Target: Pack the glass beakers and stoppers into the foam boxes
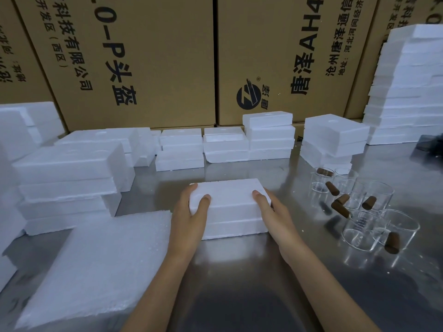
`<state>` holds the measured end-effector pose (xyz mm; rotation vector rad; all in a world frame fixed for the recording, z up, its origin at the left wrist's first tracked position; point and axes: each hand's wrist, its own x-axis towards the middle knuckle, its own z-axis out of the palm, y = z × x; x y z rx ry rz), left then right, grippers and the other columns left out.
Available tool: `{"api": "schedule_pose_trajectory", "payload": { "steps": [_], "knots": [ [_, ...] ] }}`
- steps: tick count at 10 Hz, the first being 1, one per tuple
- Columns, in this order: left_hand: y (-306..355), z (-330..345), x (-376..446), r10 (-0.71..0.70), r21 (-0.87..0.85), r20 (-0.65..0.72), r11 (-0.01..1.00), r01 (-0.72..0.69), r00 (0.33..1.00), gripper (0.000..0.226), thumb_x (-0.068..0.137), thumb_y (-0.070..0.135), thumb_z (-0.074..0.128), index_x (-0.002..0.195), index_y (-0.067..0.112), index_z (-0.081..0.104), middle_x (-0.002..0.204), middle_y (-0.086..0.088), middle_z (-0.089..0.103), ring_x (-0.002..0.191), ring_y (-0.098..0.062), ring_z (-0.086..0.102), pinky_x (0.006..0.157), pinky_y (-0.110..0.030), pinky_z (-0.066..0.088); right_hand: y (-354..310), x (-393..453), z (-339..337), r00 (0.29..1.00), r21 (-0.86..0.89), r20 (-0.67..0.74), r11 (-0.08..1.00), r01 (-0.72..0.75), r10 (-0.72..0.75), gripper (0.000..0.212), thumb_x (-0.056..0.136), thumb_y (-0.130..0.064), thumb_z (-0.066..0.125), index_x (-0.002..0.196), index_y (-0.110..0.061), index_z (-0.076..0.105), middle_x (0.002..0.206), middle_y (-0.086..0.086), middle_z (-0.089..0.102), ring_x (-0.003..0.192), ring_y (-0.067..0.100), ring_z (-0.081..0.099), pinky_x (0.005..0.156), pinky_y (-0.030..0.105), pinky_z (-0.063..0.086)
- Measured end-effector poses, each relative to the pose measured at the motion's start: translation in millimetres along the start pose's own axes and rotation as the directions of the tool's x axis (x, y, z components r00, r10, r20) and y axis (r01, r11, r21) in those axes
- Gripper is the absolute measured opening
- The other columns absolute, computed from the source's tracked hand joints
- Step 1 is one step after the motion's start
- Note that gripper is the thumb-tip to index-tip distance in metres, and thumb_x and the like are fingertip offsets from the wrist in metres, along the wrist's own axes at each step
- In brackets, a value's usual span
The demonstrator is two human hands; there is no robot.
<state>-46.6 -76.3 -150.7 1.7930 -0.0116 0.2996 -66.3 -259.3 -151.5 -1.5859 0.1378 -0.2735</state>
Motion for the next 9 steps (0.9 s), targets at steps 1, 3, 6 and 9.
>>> {"api": "schedule_pose_trajectory", "payload": {
  "steps": [1,3,6,9],
  "knots": [
    [1,1,1,-0.016,0.009,0.006,1.0,0.016,1.0,0.046,0.091,0.043,0.064,0.133,0.041,0.048,0.133,0.016,0.05,0.124,-0.012,0.047,0.105,-0.029,0.038,1,2,-2,1.0,0.001,0.021,1.0,-0.01,0.01,0.013,0.095,-0.046,0.056,0.102,-0.049,0.067,0.094,-0.036,0.068,0.083,-0.021,0.06,0.061,0.003,0.045],
    [2,0,2,-0.029,-0.004,0.019,1.0,0.029,0.999,0.051,0.091,0.04,0.066,0.138,0.038,0.045,0.137,0.012,0.048,0.124,-0.013,0.047,0.107,-0.032,0.04,4,4,-3,1.0,-0.034,-0.006,0.999,-0.02,0.019,0.049,0.09,-0.048,0.064,0.136,-0.04,0.052,0.126,-0.018,0.062,0.114,0.0,0.058,0.097,0.022,0.048],
    [2,-2,2,-0.041,0.001,0.047,0.999,0.041,0.998,0.072,0.087,0.055,0.062,0.15,0.038,0.031,0.152,0.012,0.039,0.137,-0.013,0.04,0.106,-0.027,0.031,10,-2,6,0.993,-0.006,-0.095,0.998,0.07,-0.071,0.048,0.09,-0.047,0.066,0.132,-0.027,0.054,0.121,-0.012,0.065,0.099,-0.01,0.061,0.077,0.007,0.047],
    [11,-20,-11,0.055,0.024,-0.007,0.998,-0.055,0.998,0.07,0.083,0.07,0.048,0.146,0.046,0.029,0.158,0.017,0.027,0.145,-0.016,0.03,0.115,-0.036,0.029,6,-12,-3,0.98,0.074,-0.199,0.997,0.018,-0.002,0.07,0.087,-0.059,0.06,0.147,-0.029,0.04,0.126,-0.014,0.049,0.114,0.003,0.048,0.094,0.02,0.035]
  ]
}}
